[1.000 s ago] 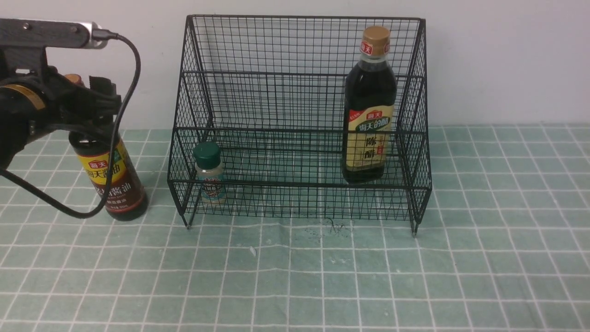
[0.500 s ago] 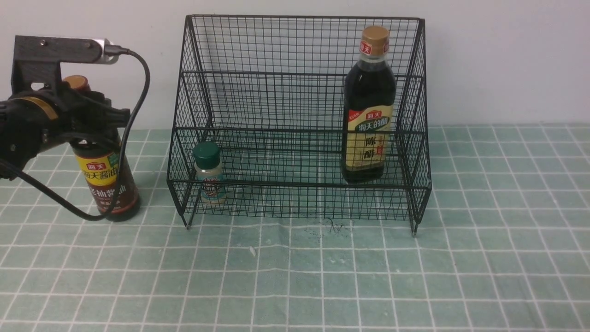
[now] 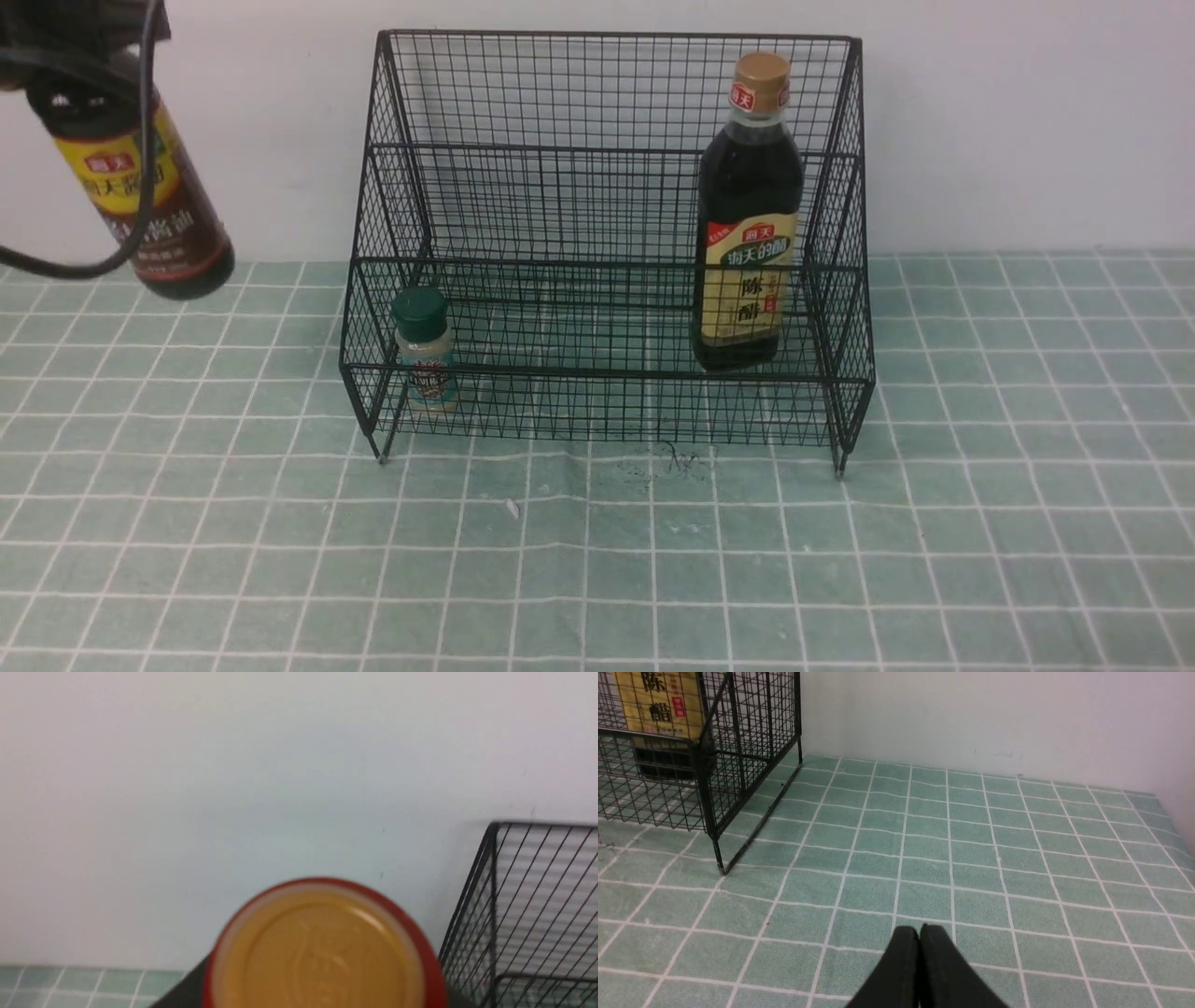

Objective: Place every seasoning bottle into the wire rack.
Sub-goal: Use the left arm to put the condiment bottle back on the shelf

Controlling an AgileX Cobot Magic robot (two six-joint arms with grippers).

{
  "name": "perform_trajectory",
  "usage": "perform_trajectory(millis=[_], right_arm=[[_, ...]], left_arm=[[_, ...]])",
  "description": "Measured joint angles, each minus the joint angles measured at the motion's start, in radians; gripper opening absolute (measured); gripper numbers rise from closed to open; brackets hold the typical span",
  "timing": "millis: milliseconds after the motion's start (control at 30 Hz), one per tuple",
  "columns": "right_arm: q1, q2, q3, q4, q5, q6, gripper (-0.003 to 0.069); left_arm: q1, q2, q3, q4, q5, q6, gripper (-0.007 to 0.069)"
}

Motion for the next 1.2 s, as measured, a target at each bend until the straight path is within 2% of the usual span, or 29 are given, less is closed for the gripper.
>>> perform_trajectory(millis=[333, 633, 1200], right_arm=[[0.000, 0.000, 0.000, 0.000, 0.000, 0.001, -0.0014], [0.000, 0.000, 0.000, 0.000, 0.000, 0.002, -0.0014], [0.000, 0.000, 0.000, 0.000, 0.000, 0.002, -0.0015]], left_arm=[[-0.178, 0.003, -0.167, -0.006, 0.050, -0.017, 0.0260], [-0.270, 0.100, -0.192, -0.004, -0.023, -0.018, 0.0259], [-0.284, 0.248, -0.203, 0.002, -0.197, -0.042, 0.0255]])
